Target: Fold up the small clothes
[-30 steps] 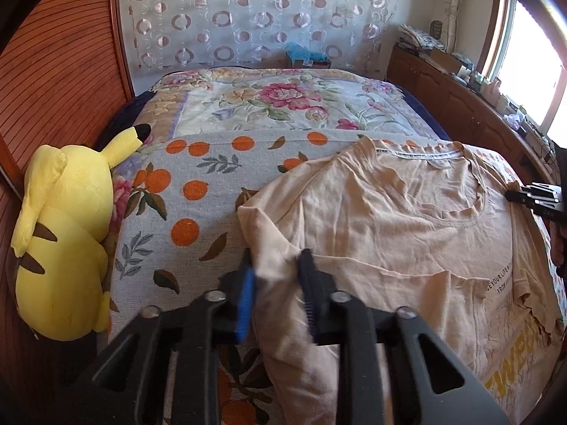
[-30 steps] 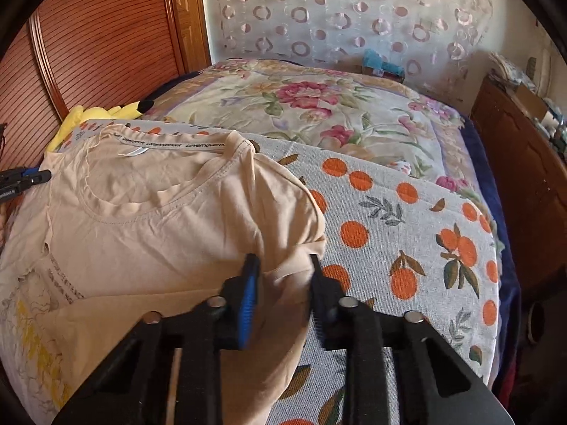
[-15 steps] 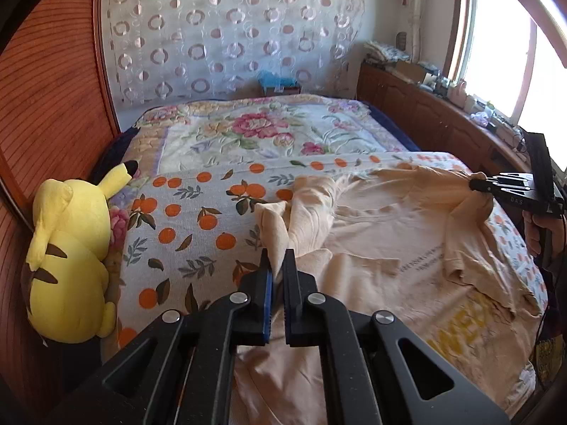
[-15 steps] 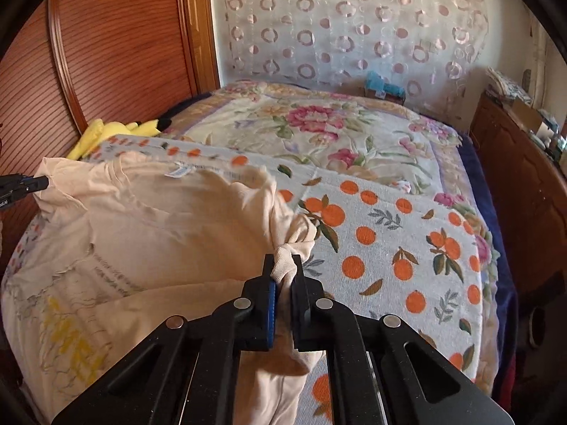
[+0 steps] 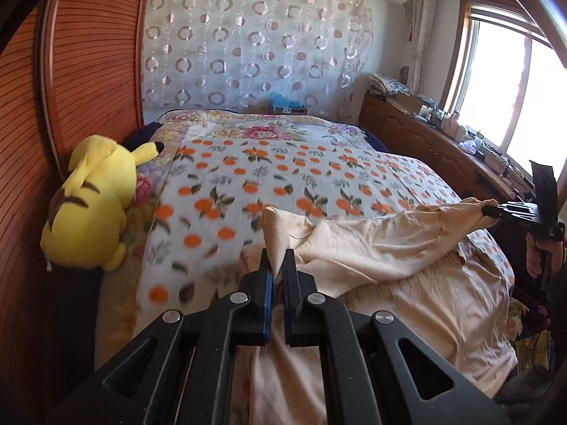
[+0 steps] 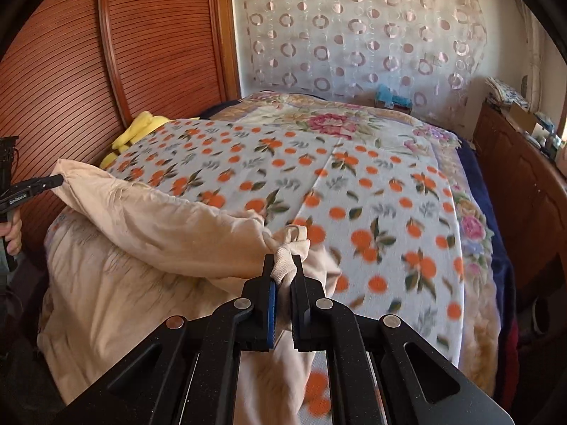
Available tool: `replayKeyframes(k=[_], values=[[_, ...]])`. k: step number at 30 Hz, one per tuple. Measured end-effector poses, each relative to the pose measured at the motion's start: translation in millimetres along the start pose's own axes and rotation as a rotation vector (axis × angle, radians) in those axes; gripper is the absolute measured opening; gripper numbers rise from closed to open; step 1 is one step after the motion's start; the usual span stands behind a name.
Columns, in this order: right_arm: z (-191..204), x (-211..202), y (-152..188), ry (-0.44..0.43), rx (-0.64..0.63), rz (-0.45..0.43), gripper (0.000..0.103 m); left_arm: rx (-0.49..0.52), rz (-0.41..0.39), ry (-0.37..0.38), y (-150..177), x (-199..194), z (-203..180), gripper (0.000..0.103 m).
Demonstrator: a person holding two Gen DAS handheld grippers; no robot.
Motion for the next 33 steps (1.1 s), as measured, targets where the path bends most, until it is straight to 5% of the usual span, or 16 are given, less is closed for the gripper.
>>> replayKeyframes(k=[7,15,27,33], values=[[-5.4,-59.2,51.7,-0.048,0.007,0.017,0.006,-0.042,0.045,0.0,51.7,-24.4,-3.2,0.006],[-6.9,-99.6,78.5,-0.054,0.028,0.043,0.006,0.037,0.042,-0.01,45.4,-60.3,-15.6,0.006],[-15.4,-78.5,104.0,-0.023,0.065,0.135,0.006,0.03,0.141,-0.001,74.4,-40.0,-19.2,0.006],[-14.3,-79.7,108.5,-0.035,0.063,0.124,0.006,0.034,0.105,-0.01,61.0,-52.5,-24.4,0.006]])
Point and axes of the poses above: each gripper's, at about its wrist camera, not at the fingertips, and x roughly the way its jaws point, z to its left, y to its underside, the point moved 10 cm from there along x, roughly the way its jaws point, and after that the axes turned 15 degrees about x, right-handed, at the moved point
